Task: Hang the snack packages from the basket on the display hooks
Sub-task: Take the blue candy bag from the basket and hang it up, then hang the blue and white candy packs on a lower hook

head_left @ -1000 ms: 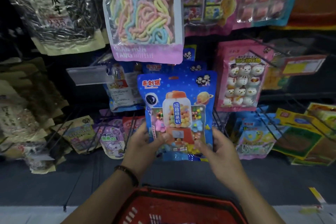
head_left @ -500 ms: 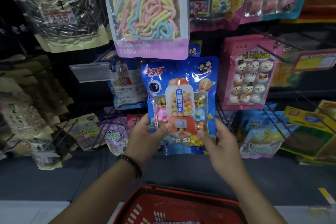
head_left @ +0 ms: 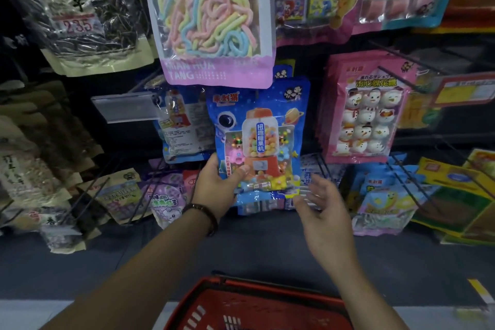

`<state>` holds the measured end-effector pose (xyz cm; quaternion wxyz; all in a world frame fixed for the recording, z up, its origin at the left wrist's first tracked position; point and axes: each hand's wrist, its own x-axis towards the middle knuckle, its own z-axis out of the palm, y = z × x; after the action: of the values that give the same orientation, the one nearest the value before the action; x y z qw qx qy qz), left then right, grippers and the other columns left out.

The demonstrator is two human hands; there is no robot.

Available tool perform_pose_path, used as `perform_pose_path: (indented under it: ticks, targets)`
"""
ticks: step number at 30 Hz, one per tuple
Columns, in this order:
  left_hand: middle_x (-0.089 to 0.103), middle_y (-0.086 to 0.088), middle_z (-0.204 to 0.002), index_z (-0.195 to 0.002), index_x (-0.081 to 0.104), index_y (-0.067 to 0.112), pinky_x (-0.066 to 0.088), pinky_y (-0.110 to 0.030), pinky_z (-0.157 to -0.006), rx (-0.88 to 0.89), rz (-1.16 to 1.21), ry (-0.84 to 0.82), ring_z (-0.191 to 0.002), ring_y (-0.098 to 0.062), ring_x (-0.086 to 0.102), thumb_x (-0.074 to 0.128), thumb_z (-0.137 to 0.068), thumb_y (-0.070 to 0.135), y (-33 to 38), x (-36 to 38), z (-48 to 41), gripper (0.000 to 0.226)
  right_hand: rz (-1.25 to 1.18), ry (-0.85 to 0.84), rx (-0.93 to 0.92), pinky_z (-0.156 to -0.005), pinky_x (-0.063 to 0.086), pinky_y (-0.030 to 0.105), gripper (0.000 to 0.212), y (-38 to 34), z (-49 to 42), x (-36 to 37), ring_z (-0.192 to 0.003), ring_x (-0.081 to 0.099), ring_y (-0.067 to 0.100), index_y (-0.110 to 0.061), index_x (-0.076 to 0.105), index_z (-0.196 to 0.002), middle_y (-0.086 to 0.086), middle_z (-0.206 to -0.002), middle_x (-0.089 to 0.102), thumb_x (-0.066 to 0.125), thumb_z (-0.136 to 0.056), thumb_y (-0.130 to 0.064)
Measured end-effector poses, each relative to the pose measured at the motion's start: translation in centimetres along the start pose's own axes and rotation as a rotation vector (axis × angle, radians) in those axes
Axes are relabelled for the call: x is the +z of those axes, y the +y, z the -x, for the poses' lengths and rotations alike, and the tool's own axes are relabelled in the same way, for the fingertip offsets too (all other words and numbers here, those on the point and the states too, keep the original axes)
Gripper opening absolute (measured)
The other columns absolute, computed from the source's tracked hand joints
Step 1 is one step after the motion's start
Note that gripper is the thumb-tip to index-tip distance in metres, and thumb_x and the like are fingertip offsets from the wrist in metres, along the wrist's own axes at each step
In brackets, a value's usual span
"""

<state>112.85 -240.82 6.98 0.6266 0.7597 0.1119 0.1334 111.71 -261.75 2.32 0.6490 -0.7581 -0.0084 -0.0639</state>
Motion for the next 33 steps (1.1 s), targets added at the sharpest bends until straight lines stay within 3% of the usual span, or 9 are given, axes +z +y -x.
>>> perform_pose_path:
  ticks: [4, 9, 12, 14, 17, 22, 26, 31, 33]
  targets:
    - [0.072, 0.011, -0.123, -0.131, 0.06, 0.023, 0.06, -0.023, -0.084, 0.022, -0.038, 0.04, -0.11, -0.009, 0.07, 0.071, -0.099, 0.027, 0.4, 0.2, -1.5, 0.034, 0.003, -0.016, 0.022, -0.087, 0.046, 0.016, 0.033, 0.4, 0.8, 0.0, -0.113, 0.065, 0.005, -0.032, 0.06, -0.127, -0.014, -0.121, 0.066, 0.072, -0.098, -0.022]
    - [0.069, 0.008, -0.131, -0.139, 0.056, 0.023, 0.057, -0.051, -0.101, -0.06, -0.134, 0.046, -0.119, -0.02, 0.068, 0.078, -0.08, 0.064, 0.2, -0.2, -1.6, 0.075, 0.085, -0.073, 0.036, -0.081, 0.045, 0.01, 0.024, 1.1, 2.0, 0.2, -0.1, 0.063, -0.009, -0.034, 0.062, -0.118, -0.017, -0.113, 0.067, 0.072, -0.099, -0.022]
    - [0.06, 0.006, -0.129, -0.137, 0.051, 0.012, 0.054, -0.047, -0.105, -0.12, -0.128, 0.075, -0.119, -0.021, 0.062, 0.077, -0.093, 0.037, 0.1, -0.1, -0.7, 0.057, 0.14, -0.137, 0.059, -0.081, 0.044, 0.01, 0.025, 2.1, 2.9, 0.2, -0.103, 0.063, -0.006, -0.032, 0.062, -0.123, -0.015, -0.115, 0.066, 0.07, -0.101, -0.025]
    - [0.059, 0.001, -0.126, -0.129, 0.048, 0.017, 0.056, -0.041, -0.1, -0.184, -0.101, 0.095, -0.116, -0.021, 0.061, 0.076, -0.095, 0.024, -0.8, -0.1, 0.5, 0.044, 0.182, -0.162, 0.077, -0.079, 0.045, 0.009, 0.025, 2.8, 3.5, -0.1, -0.104, 0.064, -0.001, -0.029, 0.062, -0.123, -0.012, -0.114, 0.066, 0.07, -0.101, -0.025]
    - [0.059, 0.005, -0.102, -0.107, 0.049, 0.023, 0.052, -0.025, -0.068, -0.204, -0.145, 0.146, -0.089, -0.017, 0.06, 0.07, -0.096, 0.009, -3.2, -0.4, 4.0, 0.027, 0.245, -0.18, 0.117, -0.073, 0.044, 0.002, 0.019, 4.2, 4.8, -0.8, -0.1, 0.064, 0.002, -0.024, 0.064, -0.118, -0.008, -0.108, 0.068, 0.071, -0.1, -0.022]
    - [0.069, 0.007, -0.101, -0.1, 0.059, 0.029, 0.055, -0.033, -0.08, -0.231, -0.366, -0.196, -0.086, -0.013, 0.066, 0.075, -0.09, 0.008, -10.0, -1.5, 12.6, 0.027, 0.435, -0.285, 0.268, -0.075, 0.044, 0.013, 0.01, 8.1, 7.5, -1.6, -0.094, 0.067, 0.011, -0.021, 0.072, -0.107, -0.008, -0.1, 0.073, 0.072, -0.099, -0.027]
    - [0.069, 0.014, -0.089, -0.1, 0.073, 0.022, 0.044, -0.008, -0.075, -0.192, -0.685, -0.537, -0.081, -0.004, 0.064, 0.07, -0.094, 0.013, -14.8, -2.3, 16.8, 0.011, 0.61, -0.501, 0.368, -0.079, 0.049, 0.025, 0.01, 12.8, 9.7, -1.4, -0.093, 0.072, 0.013, -0.024, 0.075, -0.089, -0.006, -0.093, 0.078, 0.072, -0.095, -0.032]
    - [0.075, 0.001, -0.115, -0.111, 0.072, 0.025, 0.051, -0.026, -0.091, -0.312, -0.843, -0.793, -0.109, -0.02, 0.069, 0.068, -0.096, 0.023, -18.1, -2.2, 18.8, 0.016, 0.82, -0.742, 0.616, -0.064, 0.039, 0.028, 0.034, 17.9, 12.3, -1.5, -0.079, 0.065, 0.026, -0.007, 0.072, -0.078, 0.01, -0.077, 0.067, 0.064, -0.099, -0.032]
    - [0.072, 0.0, -0.122, -0.118, 0.07, 0.028, 0.048, -0.026, -0.091, -0.32, -0.886, -0.873, -0.112, -0.021, 0.066, 0.063, -0.099, 0.03, -18.1, -1.4, 18.5, 0.02, 0.862, -0.761, 0.728, -0.063, 0.04, 0.029, 0.029, 19.6, 13.7, -1.0, -0.081, 0.061, 0.024, -0.006, 0.074, -0.084, 0.009, -0.079, 0.063, 0.066, -0.098, -0.03]
